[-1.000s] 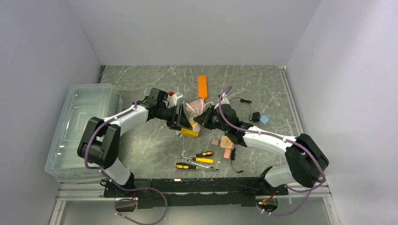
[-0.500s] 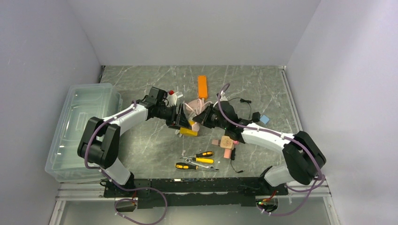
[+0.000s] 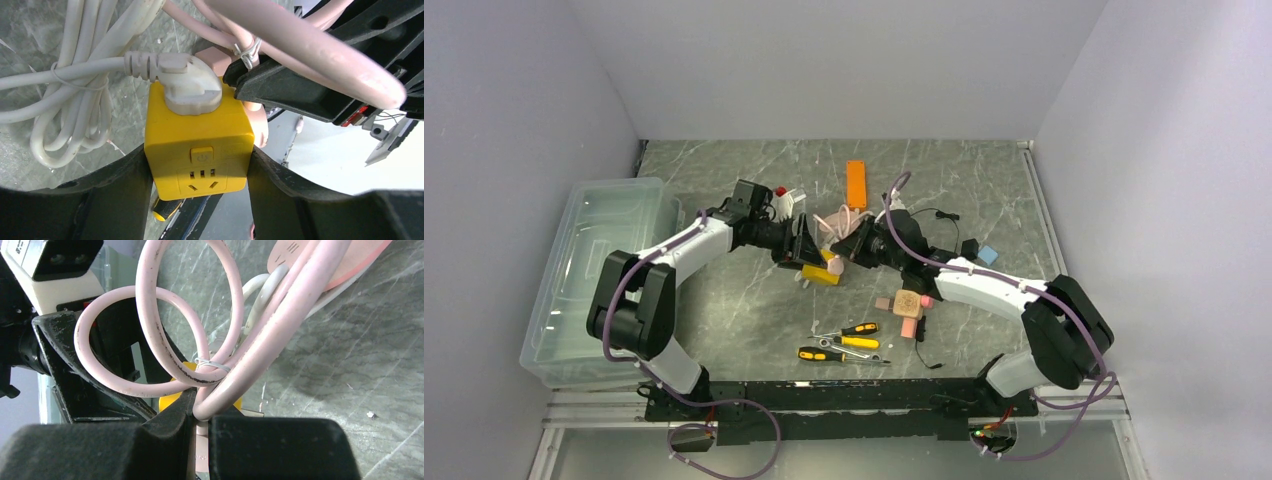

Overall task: Pull the plug off the socket
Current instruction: Remove the plug from the socket.

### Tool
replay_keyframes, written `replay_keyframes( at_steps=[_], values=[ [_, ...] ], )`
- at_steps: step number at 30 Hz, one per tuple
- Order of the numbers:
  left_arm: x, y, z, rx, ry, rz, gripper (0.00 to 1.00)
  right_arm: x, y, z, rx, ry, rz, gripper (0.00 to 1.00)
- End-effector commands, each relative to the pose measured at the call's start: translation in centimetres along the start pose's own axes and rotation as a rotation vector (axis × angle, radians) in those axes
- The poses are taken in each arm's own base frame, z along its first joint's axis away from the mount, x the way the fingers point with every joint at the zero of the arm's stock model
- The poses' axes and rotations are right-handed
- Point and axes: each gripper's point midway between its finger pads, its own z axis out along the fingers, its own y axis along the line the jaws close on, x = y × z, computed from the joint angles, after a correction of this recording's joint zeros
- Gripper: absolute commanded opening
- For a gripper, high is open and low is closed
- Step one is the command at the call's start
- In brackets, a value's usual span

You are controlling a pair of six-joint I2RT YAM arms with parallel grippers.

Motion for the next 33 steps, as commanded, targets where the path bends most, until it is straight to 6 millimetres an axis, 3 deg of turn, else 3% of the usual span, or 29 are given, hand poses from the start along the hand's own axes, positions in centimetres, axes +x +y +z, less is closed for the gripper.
replay_keyframes(
  at_steps=[1, 10, 25, 33],
  values=[
    [-1.8, 0.4, -2.0, 0.006, -0.084, -0.008, 0.0, -2.4, 1.5, -1.0, -0.02, -0.118, -0.052, 0.0],
    [-2.1, 1.0, -2.4, -0.026, -0.096, -0.002, 0.0, -1.2, 1.5, -1.5, 0.048, -0.145, -0.086, 0.0],
    [-0.5, -3.4, -1.8, 0.036, -0.039, 0.248, 0.0, -2.6, 0.3, 0.7, 0.035, -0.038, -0.038, 0.0],
    [-1.1, -0.9, -1.9, -0.07, -0.06, 0.152, 0.0, -2.6, 0.5, 0.5, 0.014, -0.051, -0.027, 0.0]
  ],
)
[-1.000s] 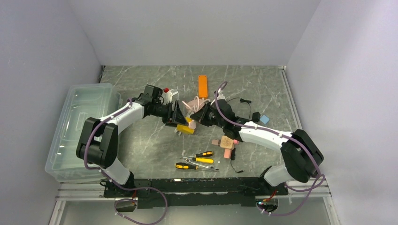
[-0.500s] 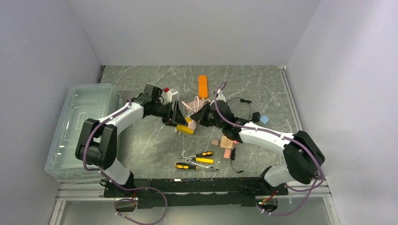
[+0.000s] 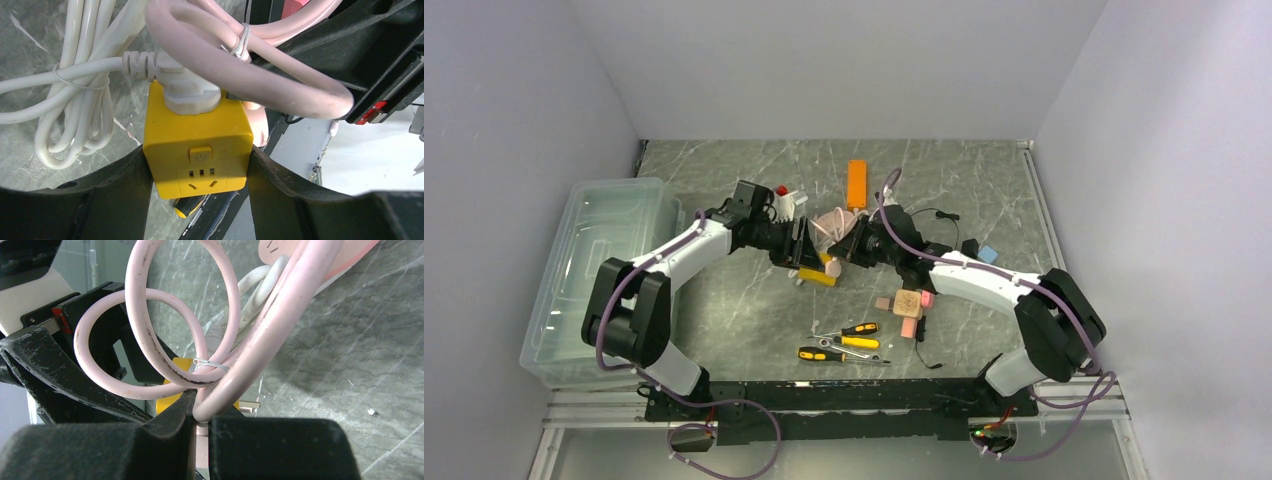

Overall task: Pull the plug off the socket
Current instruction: Remove the plug from the socket.

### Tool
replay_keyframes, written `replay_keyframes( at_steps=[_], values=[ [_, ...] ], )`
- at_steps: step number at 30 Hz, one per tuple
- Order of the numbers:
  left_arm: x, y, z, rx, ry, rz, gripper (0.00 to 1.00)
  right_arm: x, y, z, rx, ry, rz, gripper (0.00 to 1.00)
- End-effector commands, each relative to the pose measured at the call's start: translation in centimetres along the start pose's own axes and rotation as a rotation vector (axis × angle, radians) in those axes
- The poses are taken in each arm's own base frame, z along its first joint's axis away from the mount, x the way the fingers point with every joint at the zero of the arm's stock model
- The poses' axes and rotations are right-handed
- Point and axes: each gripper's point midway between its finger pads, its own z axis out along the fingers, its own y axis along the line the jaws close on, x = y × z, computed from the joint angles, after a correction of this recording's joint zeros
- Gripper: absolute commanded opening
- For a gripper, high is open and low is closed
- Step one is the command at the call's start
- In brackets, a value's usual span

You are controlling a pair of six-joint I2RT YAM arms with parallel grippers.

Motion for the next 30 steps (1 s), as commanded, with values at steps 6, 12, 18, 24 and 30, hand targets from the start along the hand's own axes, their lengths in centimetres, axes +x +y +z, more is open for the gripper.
replay_keyframes(
  at_steps=[6, 12, 18, 24, 30],
  values=[
    [-2.2, 0.6, -2.1, 0.016, -0.079, -0.067, 0.0, -3.1, 0.9, -2.1, -0.016, -0.172, -0.031, 0.0],
    [-2.1, 0.9, -2.0, 0.007, -0.077, -0.072, 0.0, -2.1, 0.7, -2.7, 0.019, -0.184, -0.059, 0.0],
    [-2.3, -0.1, -2.1, 0.058, -0.083, -0.03, 0.0, -2.6, 0.4, -2.7, 0.034, -0.177, -0.05, 0.0],
    [-1.6, -2.4, -1.7, 0.096, -0.05, 0.083, 0.0, -3.3, -0.1, -1.7, 0.027, -0.124, -0.04, 0.0],
    [-1.1, -3.0, -1.4, 0.084, -0.027, 0.125, 0.0, -3.3, -0.7, -0.8, 0.019, -0.085, -0.016, 0.0]
  ],
)
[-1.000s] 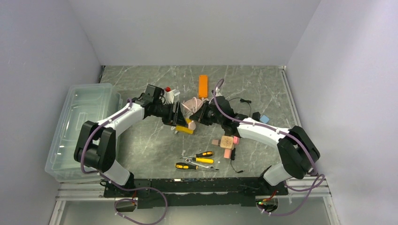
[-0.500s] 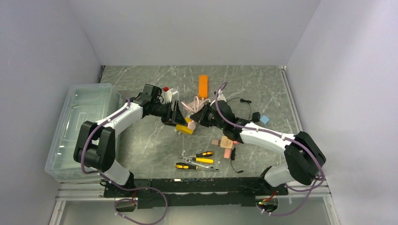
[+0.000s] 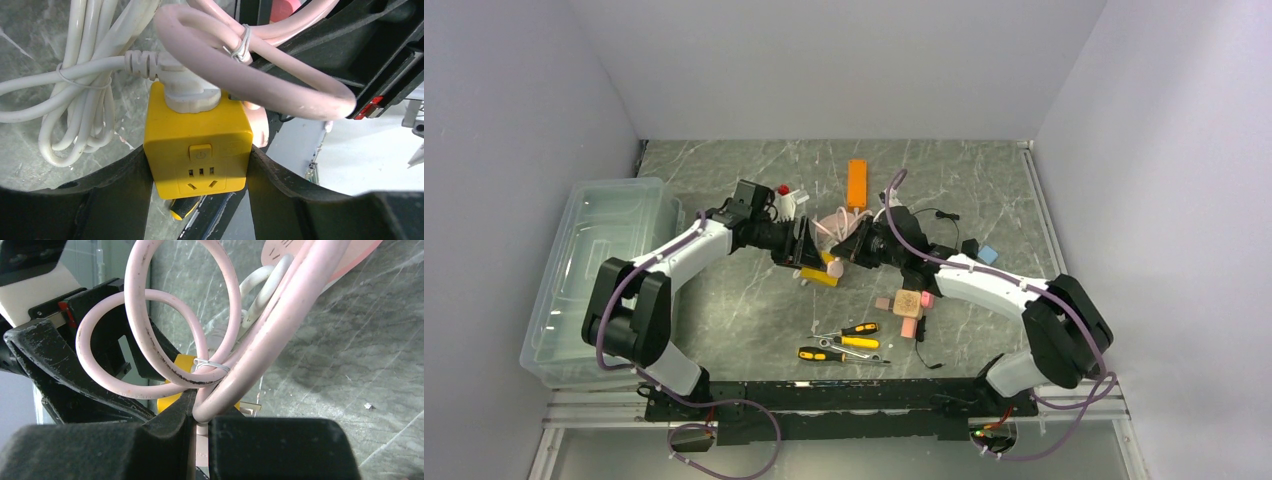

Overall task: Pull the plug off the socket
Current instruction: Remove the plug from the socket.

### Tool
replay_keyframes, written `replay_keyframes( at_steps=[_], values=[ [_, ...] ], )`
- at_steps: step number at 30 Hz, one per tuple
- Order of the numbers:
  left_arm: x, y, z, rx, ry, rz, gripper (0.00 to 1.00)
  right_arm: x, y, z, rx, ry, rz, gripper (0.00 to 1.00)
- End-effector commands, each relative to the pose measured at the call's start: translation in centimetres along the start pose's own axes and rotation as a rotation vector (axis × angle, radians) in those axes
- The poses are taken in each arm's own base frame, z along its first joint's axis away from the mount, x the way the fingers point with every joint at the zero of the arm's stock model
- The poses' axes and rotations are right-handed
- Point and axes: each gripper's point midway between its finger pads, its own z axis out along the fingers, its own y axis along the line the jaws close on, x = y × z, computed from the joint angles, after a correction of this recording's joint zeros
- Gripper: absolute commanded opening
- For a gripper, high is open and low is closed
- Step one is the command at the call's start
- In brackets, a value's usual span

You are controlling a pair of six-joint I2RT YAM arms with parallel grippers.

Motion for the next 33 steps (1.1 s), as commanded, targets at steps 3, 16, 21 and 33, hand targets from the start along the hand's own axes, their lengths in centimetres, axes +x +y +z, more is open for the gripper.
replay_keyframes(
  at_steps=[3, 16, 21, 33],
  values=[
    [-1.1, -1.5, -1.3, -0.001, -0.032, 0.104, 0.0, -2.9, -0.8, 0.3, 0.028, -0.067, -0.013, 0.0],
    [-2.4, 1.5, -2.6, -0.04, -0.097, -0.057, 0.0, -1.1, 0.1, -1.3, 0.016, -0.097, -0.073, 0.0],
    [-2.3, 0.9, -2.4, -0.013, -0.088, -0.029, 0.0, -1.3, -0.3, -1.4, 0.056, -0.106, -0.097, 0.0],
    [-1.2, -0.9, -1.5, -0.034, -0.033, 0.112, 0.0, -2.6, -1.1, 0.4, 0.054, -0.036, -0.06, 0.0]
  ],
)
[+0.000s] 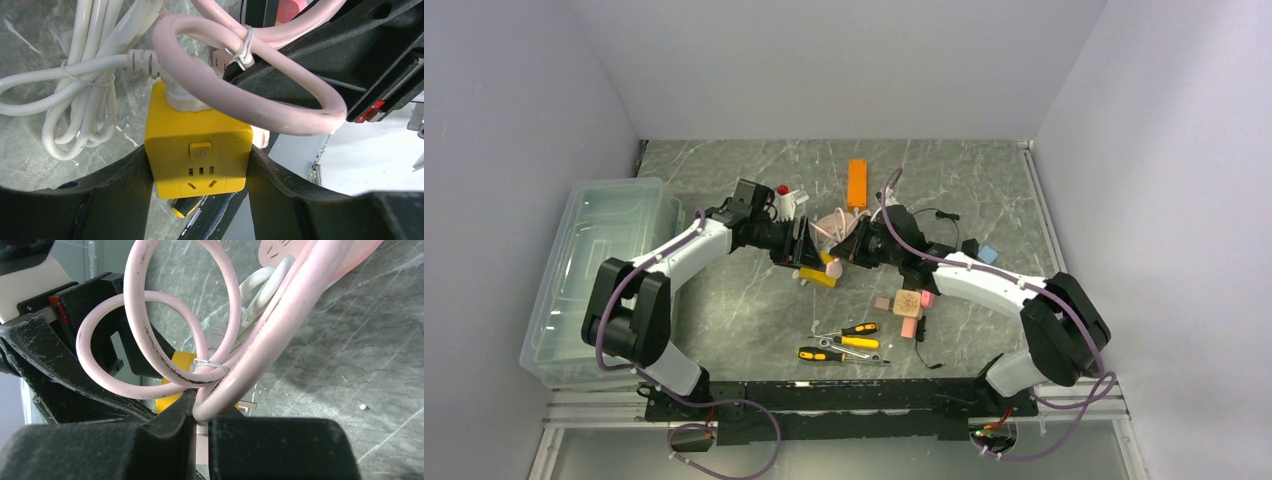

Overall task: Pull the plug off the socket
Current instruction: Remove the plug from the socket.

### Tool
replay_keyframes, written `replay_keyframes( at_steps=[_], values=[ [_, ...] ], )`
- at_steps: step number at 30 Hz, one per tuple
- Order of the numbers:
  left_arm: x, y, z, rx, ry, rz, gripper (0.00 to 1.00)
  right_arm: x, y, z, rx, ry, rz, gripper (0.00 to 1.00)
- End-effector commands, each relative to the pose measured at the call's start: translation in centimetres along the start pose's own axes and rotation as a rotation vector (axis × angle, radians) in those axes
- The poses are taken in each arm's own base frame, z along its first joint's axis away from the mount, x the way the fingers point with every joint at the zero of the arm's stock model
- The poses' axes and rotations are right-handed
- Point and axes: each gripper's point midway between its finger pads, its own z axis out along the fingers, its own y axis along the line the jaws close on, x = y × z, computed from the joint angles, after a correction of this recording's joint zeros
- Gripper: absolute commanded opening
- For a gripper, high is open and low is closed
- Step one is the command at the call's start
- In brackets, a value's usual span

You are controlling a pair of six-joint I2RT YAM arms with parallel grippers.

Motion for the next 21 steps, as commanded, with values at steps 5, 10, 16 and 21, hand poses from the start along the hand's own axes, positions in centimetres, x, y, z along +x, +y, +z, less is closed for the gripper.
replay_keyframes(
  at_steps=[5, 10, 16, 21],
  values=[
    [-1.5, -0.2, -1.6, -0.069, -0.051, 0.079, 0.0, -2.8, -0.9, 0.2, 0.031, -0.055, -0.017, 0.0],
    [-2.2, 1.2, -2.2, -0.058, -0.09, -0.02, 0.0, -2.4, -1.0, -0.6, 0.034, -0.105, -0.009, 0.0],
    [-2.7, 1.9, -2.6, -0.043, -0.121, -0.075, 0.0, -1.2, -0.4, -1.4, 0.058, -0.141, -0.041, 0.0],
    [-2.6, 2.0, -2.6, -0.035, -0.114, -0.071, 0.0, -0.7, -0.9, -1.5, 0.081, -0.128, -0.039, 0.0]
  ],
)
